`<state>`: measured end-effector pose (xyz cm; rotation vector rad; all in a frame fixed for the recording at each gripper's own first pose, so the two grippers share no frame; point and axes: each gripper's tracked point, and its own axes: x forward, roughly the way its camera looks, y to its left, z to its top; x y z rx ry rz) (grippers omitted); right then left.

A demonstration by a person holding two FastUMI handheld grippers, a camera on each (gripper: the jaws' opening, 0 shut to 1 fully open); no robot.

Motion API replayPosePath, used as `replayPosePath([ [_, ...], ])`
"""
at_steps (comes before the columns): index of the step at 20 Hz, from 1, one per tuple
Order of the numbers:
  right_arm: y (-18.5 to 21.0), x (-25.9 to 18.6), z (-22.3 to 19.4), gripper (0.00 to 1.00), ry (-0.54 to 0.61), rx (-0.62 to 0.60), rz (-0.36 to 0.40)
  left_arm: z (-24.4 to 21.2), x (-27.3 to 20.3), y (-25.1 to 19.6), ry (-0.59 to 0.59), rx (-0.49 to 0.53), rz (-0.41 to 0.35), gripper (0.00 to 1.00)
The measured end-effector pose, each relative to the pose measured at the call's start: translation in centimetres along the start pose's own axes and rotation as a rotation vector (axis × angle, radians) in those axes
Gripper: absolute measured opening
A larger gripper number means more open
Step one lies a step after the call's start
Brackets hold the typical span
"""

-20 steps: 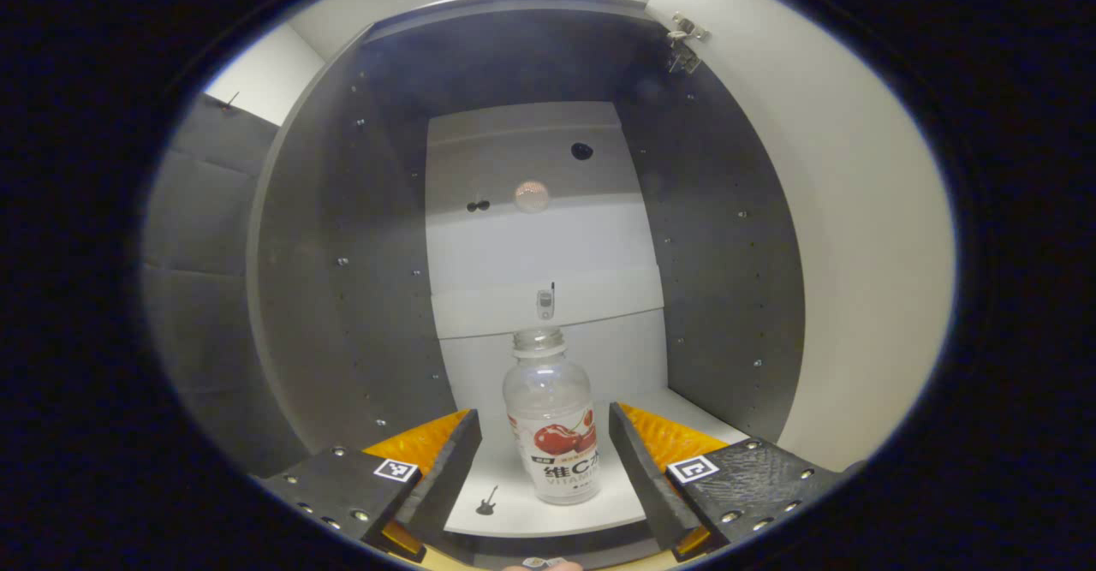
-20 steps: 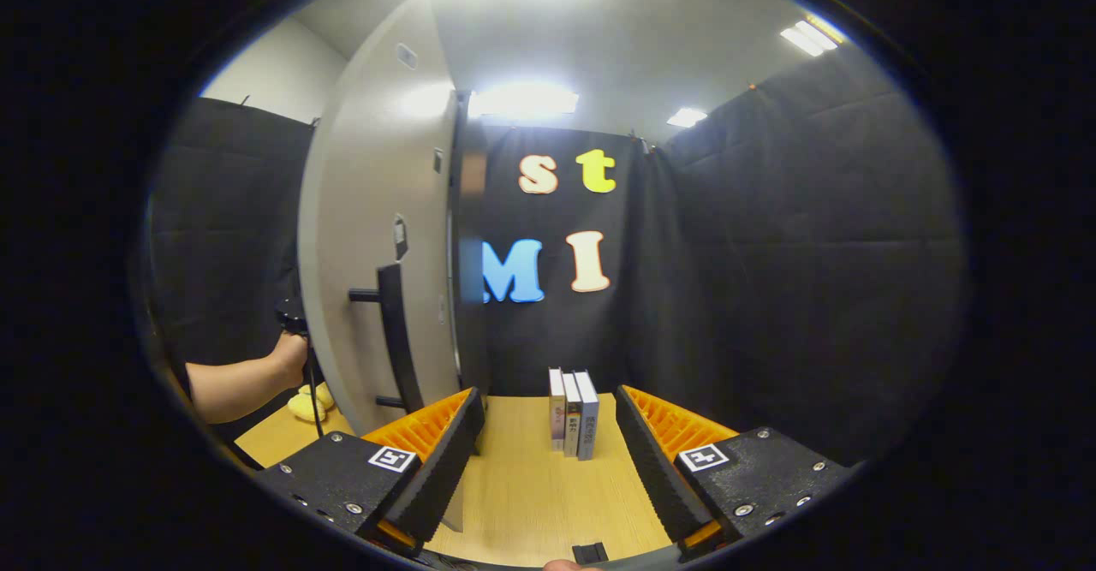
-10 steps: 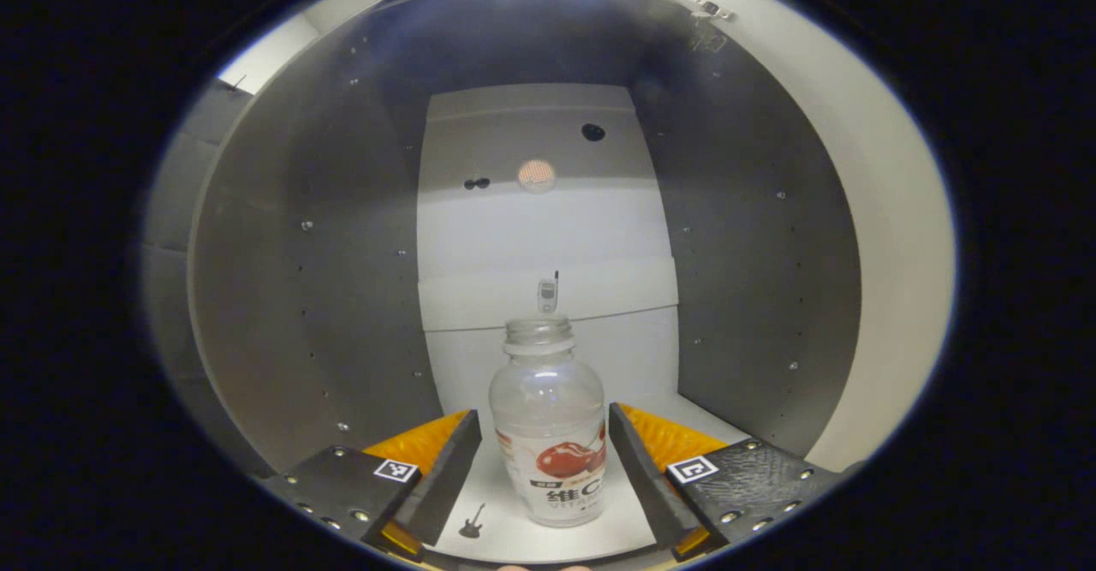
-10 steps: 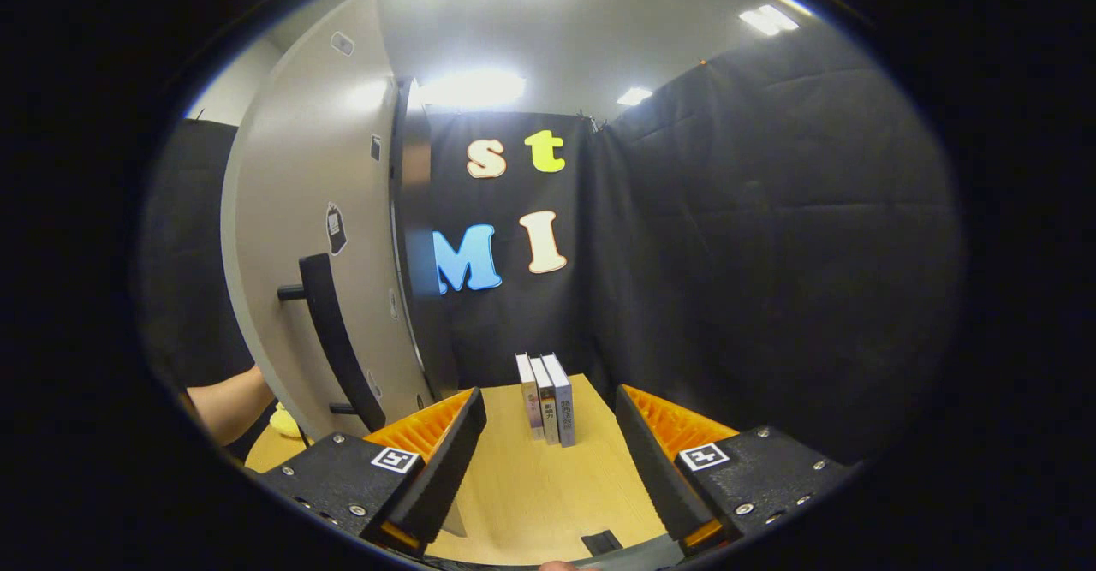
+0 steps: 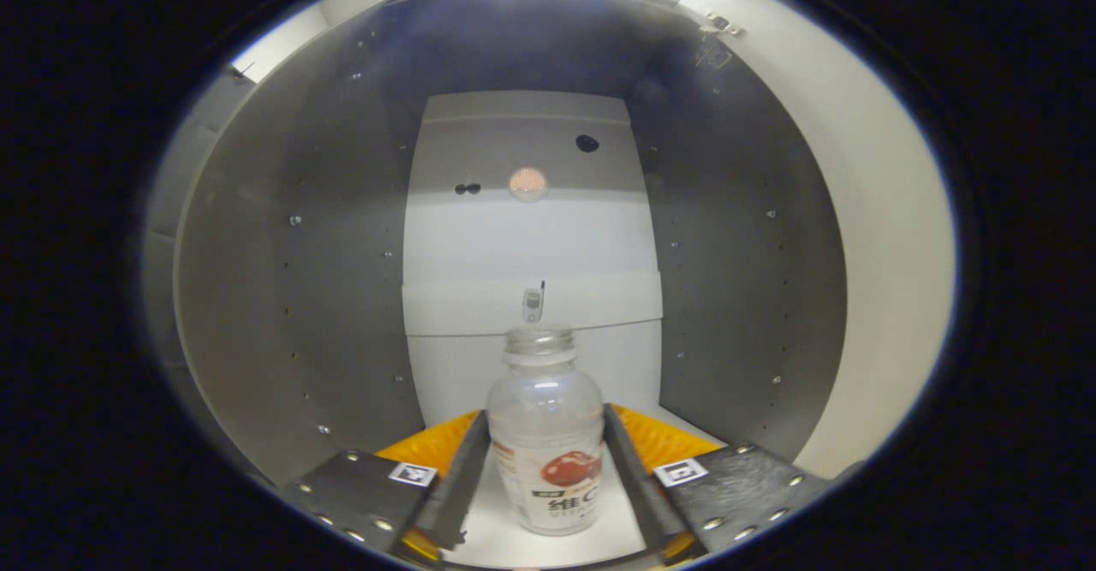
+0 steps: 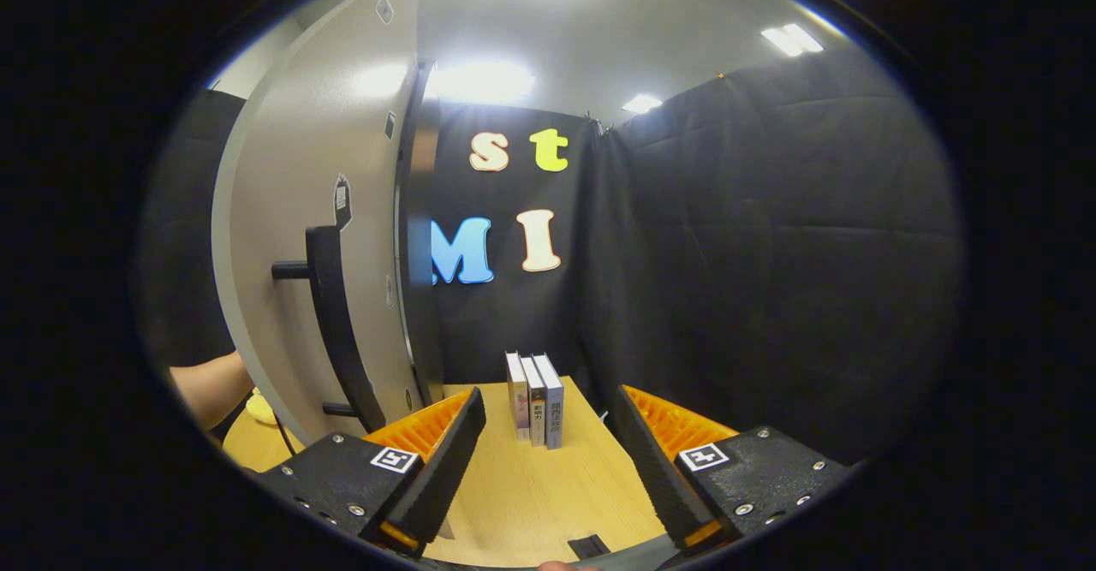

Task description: Open the cabinet door with the right hand, grasp the bottle in the cabinet with the left hand and place it on the coaster, then close the cabinet door with the right hand.

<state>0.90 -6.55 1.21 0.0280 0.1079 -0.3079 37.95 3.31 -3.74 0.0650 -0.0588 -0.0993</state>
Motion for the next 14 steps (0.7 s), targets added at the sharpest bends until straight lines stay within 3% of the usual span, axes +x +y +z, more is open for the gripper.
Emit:
replayPosePath([
  [1,0.3,0.2,0.0,0.95,-0.005,0.000,0.007,0.1,-0.3,-0.1,0.002,0.005,-0.009,0.73],
  [5,0.6,0.2,0.4,0.95,-0.025,0.016,0.034,-0.2,-1.1,0.0,0.000,0.040,0.010,0.77],
  [6,0.4,0.3,0.4,0.95,-0.023,0.016,0.034,0.2,-1.4,-0.6,-0.010,0.032,-0.002,0.74],
  [11,-0.5,0.4,0.3,0.95,-0.022,0.045,0.047,1.1,-2.7,-0.5,-0.015,0.057,0.009,0.77],
  [14,-0.9,0.3,-0.1,0.95,-0.025,0.058,0.061,2.0,-4.0,-0.3,-0.011,0.047,0.012,0.73],
])
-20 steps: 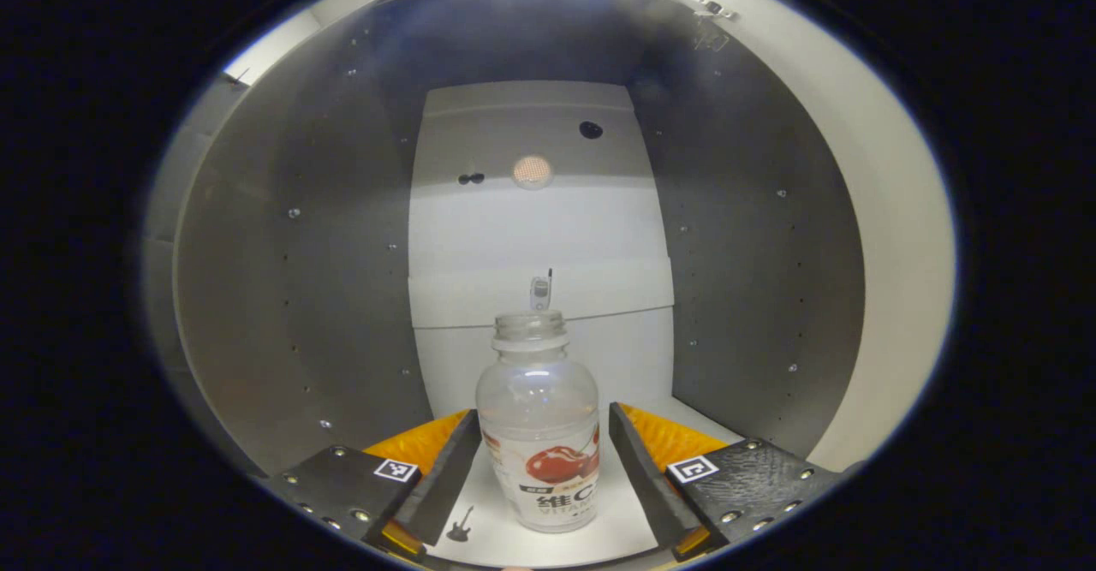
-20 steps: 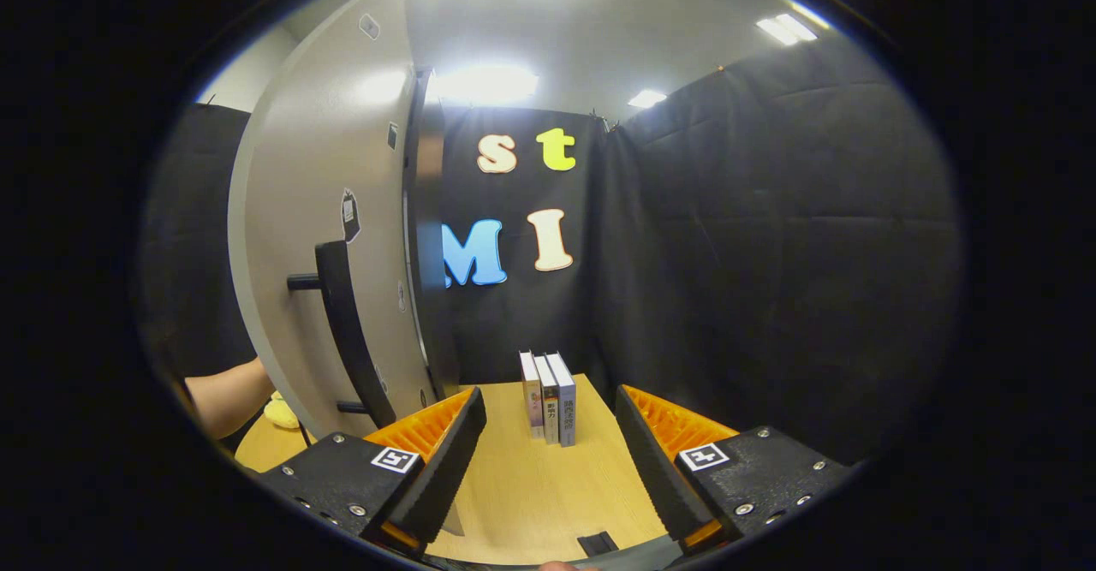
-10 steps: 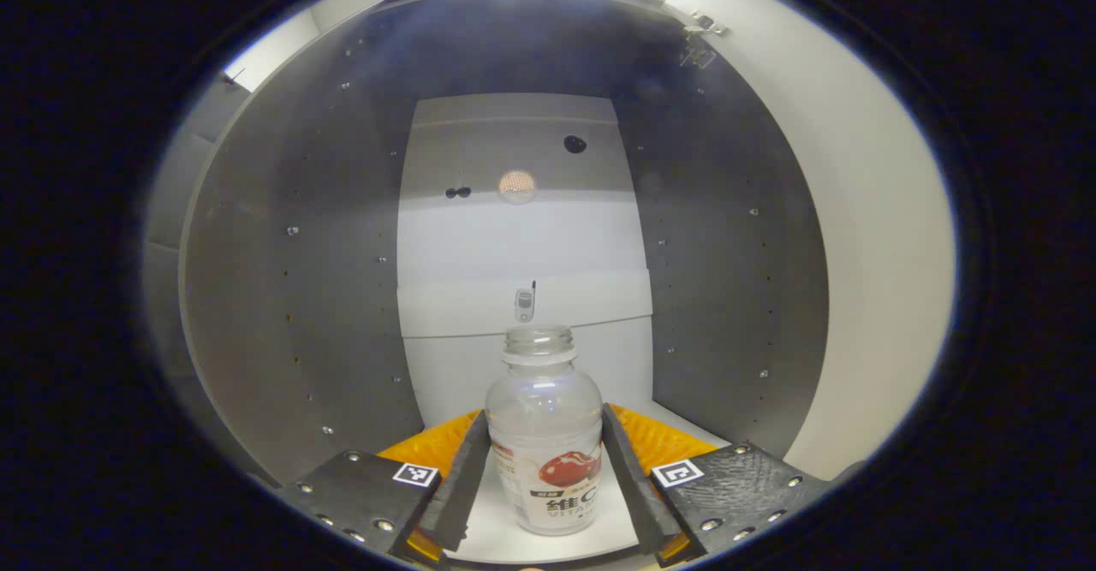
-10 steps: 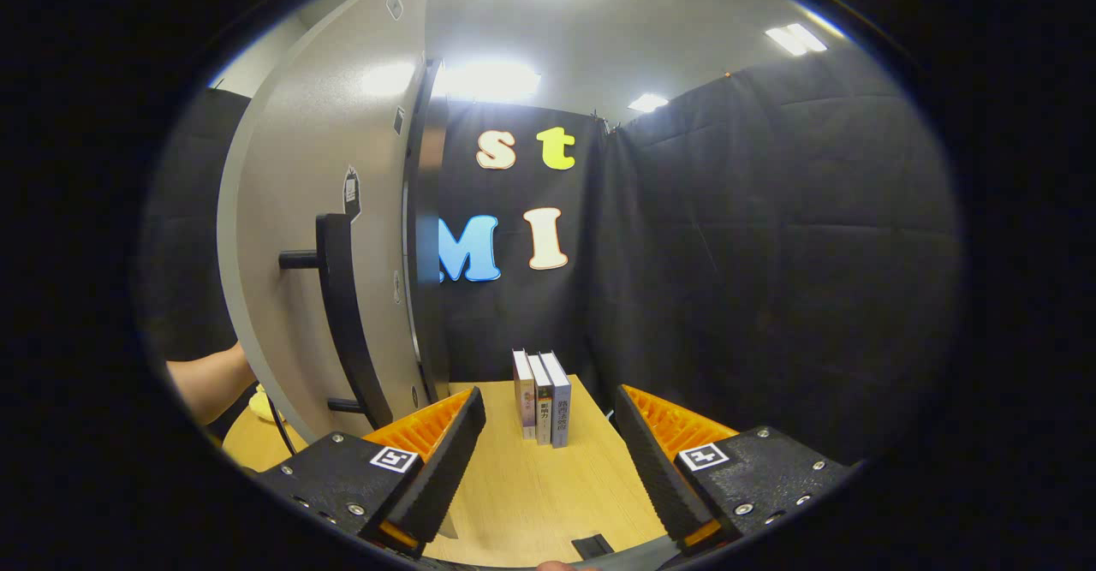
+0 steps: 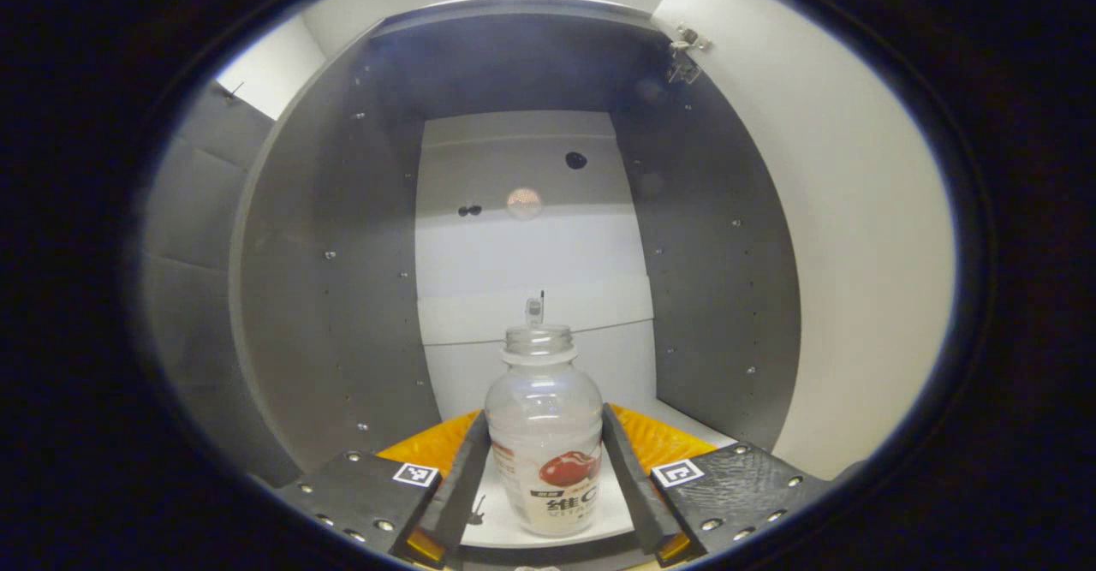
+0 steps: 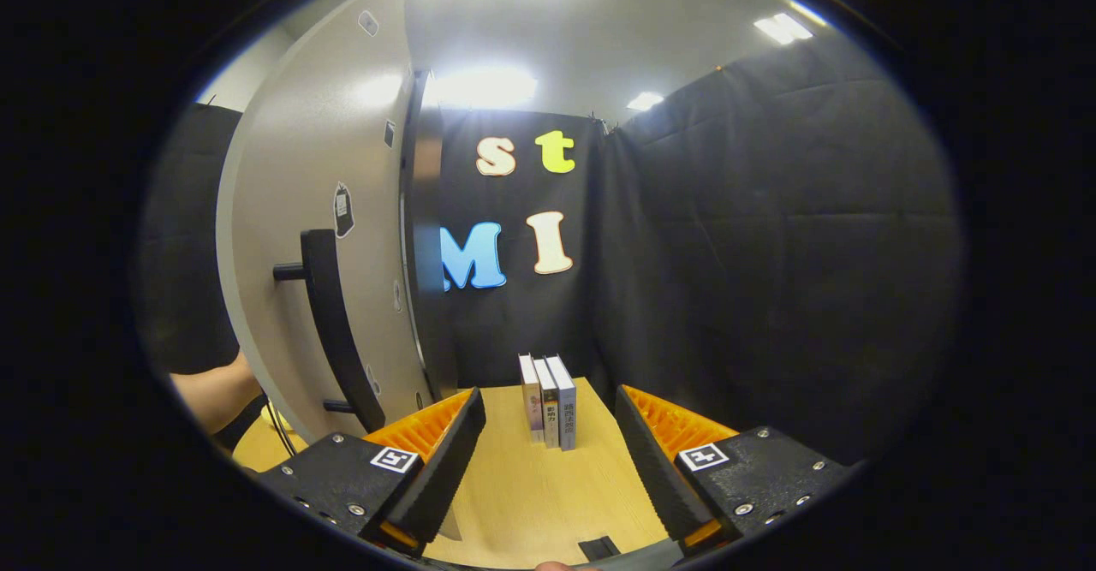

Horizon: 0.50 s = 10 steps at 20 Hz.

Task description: Open the cabinet door with the right hand, grasp the bottle in the cabinet with the left hand and place it on the coaster, then close the cabinet door with the right hand.

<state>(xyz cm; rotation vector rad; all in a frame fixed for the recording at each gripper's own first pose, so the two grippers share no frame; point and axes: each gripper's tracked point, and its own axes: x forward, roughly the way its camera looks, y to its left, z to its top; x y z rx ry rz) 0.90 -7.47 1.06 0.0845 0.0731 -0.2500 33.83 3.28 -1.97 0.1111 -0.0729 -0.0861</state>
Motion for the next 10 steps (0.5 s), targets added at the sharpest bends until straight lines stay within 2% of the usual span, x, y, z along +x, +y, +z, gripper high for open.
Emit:
replayPosePath([
  [6,0.6,-0.1,-0.7,0.95,0.006,0.002,0.084,2.0,-5.0,1.4,-0.023,0.030,0.031,0.73],
  [7,0.7,-0.2,-0.7,0.94,0.005,0.002,0.098,2.4,-6.0,1.8,-0.024,0.030,0.037,0.77],
  [8,0.8,-0.1,-0.7,0.94,0.003,0.003,0.110,2.3,-7.0,2.1,-0.021,0.026,0.046,0.73],
  [10,1.1,-0.2,-1.1,0.94,0.006,0.010,0.136,2.4,-9.1,2.9,-0.017,0.023,0.071,0.73],
])
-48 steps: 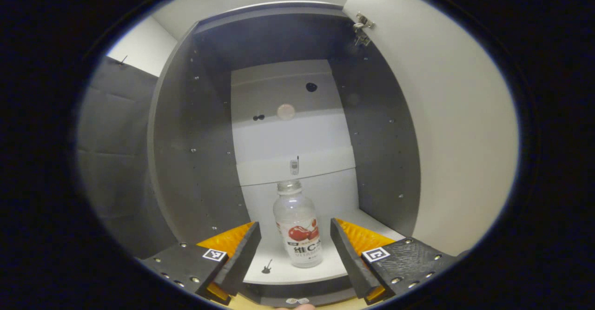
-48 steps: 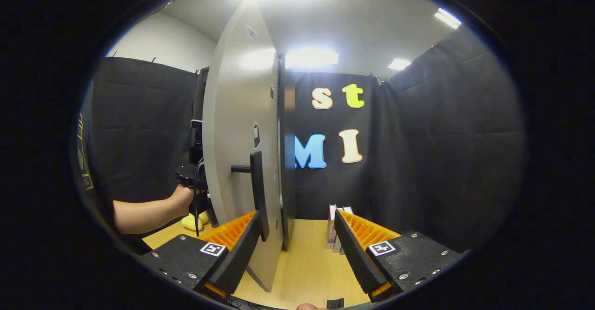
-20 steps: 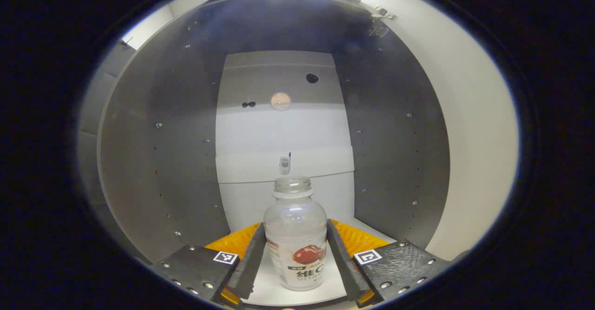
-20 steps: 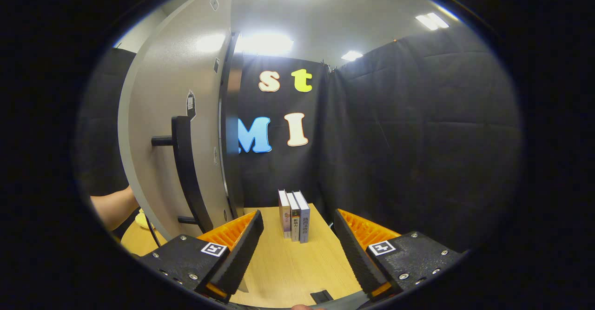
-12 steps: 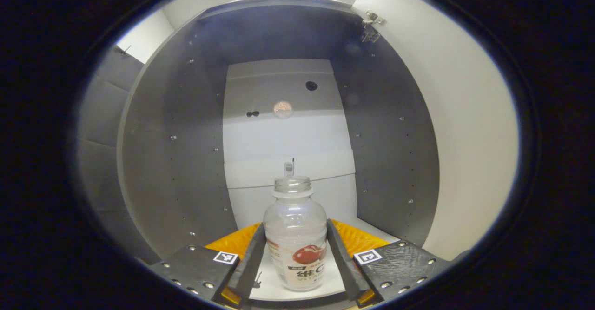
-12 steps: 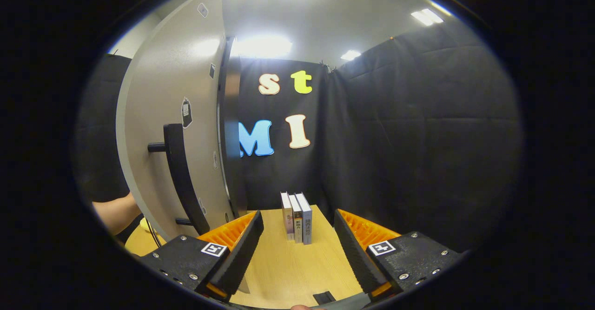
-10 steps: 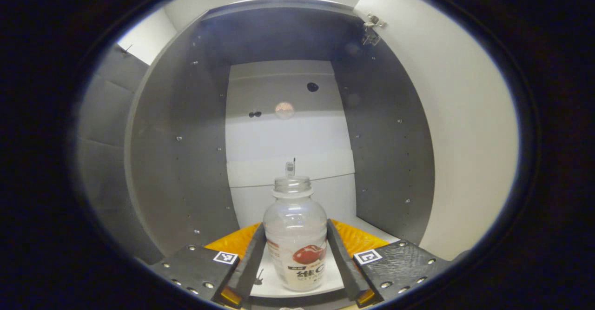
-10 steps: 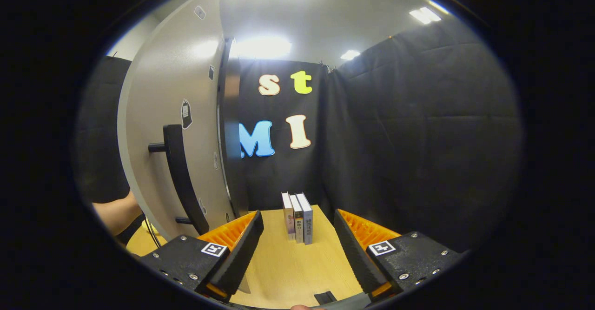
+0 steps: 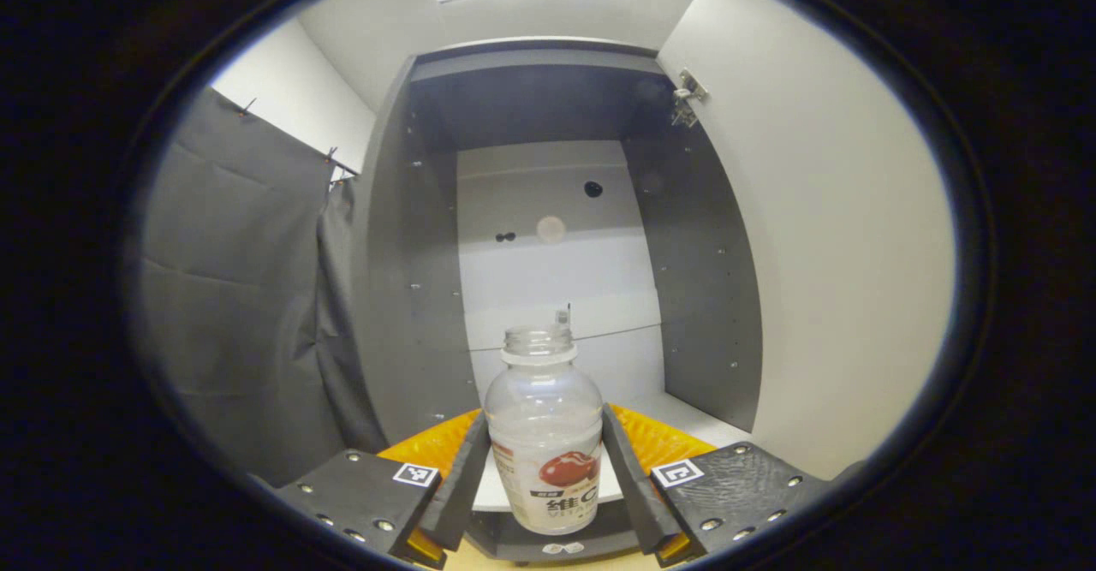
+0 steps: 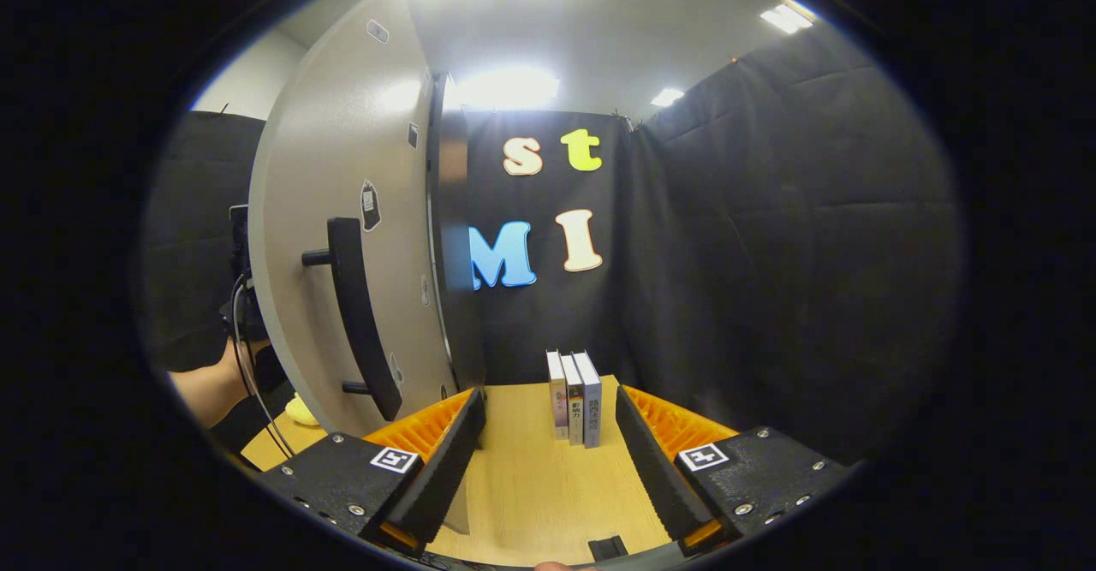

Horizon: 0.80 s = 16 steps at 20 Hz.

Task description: Open the cabinet door with the right hand, grasp the bottle in the cabinet with the left hand and place it on the coaster, then close the cabinet door with the right hand.

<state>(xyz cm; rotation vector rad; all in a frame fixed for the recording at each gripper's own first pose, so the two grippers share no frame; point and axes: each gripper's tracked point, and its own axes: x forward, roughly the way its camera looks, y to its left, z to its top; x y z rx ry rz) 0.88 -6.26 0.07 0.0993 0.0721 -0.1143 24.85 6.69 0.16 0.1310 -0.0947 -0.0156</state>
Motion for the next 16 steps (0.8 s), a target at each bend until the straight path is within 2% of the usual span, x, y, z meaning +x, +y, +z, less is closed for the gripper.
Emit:
replayPosePath([
  [7,0.6,-0.7,-2.3,0.95,0.046,-0.002,0.075,1.8,-6.7,2.1,-0.023,-0.007,0.087,0.75],
  [12,1.0,-1.1,-4.6,0.94,0.090,-0.008,0.106,-0.4,-11.2,3.7,-0.026,-0.018,0.138,0.73],
  [13,1.0,-1.2,-4.6,0.95,0.082,-0.011,0.105,-0.5,-12.2,4.0,-0.037,-0.015,0.150,0.75],
  [16,0.4,-0.6,-5.1,0.94,0.062,-0.036,0.049,-2.0,-14.6,4.0,-0.043,0.002,0.164,0.73],
])
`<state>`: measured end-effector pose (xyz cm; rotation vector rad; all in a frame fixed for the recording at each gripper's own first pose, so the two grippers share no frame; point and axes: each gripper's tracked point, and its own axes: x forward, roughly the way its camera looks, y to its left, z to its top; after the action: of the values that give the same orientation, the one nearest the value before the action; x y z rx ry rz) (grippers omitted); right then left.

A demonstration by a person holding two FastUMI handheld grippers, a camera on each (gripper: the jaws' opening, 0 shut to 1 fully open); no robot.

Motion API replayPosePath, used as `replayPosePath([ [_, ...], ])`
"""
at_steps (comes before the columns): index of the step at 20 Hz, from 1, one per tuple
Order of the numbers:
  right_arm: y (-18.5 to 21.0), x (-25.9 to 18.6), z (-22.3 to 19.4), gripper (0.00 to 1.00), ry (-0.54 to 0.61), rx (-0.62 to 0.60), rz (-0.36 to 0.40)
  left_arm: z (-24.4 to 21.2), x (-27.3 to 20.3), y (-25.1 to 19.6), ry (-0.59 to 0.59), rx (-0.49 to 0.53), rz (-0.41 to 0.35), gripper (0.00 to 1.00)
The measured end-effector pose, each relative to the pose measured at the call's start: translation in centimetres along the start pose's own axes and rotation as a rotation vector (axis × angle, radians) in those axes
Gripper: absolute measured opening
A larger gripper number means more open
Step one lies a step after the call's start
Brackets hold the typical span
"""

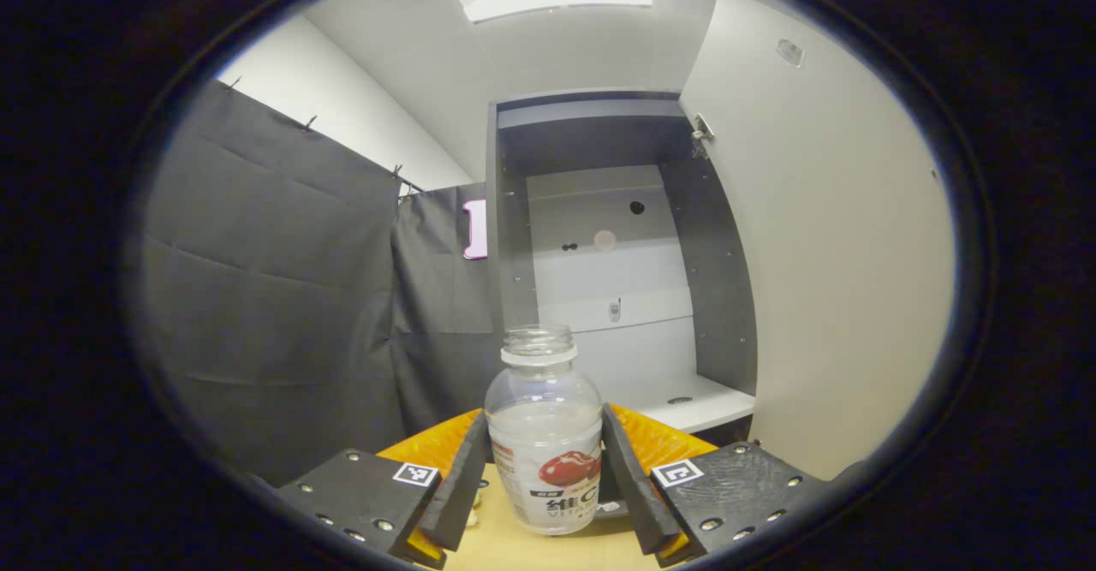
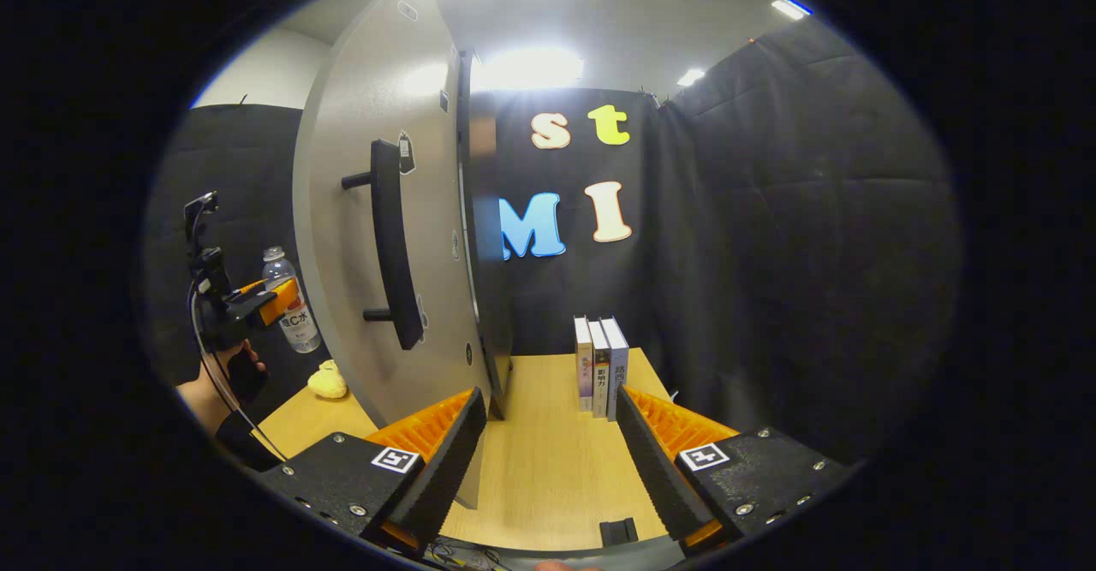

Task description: Open the cabinet door with the right hand, grasp the bottle in the cabinet with the left hand and place it on the coaster, then close the cabinet door with the right hand.

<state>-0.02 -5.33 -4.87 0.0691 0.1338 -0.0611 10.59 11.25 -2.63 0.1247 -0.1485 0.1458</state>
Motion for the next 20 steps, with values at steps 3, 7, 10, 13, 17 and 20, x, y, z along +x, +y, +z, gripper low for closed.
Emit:
replayPosePath([
  [3,-0.4,0.9,-1.0,0.93,0.001,0.014,-0.042,-2.8,-2.4,-0.2,0.006,-0.004,-0.007,0.75],
  [7,-1.5,2.5,-3.2,0.94,0.035,0.009,-0.118,-7.3,-5.5,0.0,0.034,-0.015,-0.009,0.77],
  [10,-1.5,3.6,-5.5,0.95,0.082,0.012,-0.148,-11.6,-7.1,-0.5,0.081,-0.062,-0.021,0.73],
  [13,-1.4,4.6,-8.4,0.94,0.155,-0.008,-0.153,-14.8,-8.6,0.3,0.098,-0.066,-0.007,0.75],
  [17,-3.2,5.2,-11.1,0.95,0.174,-0.021,-0.232,-18.9,-10.6,0.4,0.091,-0.021,0.022,0.78],
  [20,-3.2,5.3,-14.1,0.95,0.258,-0.054,-0.223,-23.2,-11.8,-0.2,0.124,-0.021,0.038,0.75],
])
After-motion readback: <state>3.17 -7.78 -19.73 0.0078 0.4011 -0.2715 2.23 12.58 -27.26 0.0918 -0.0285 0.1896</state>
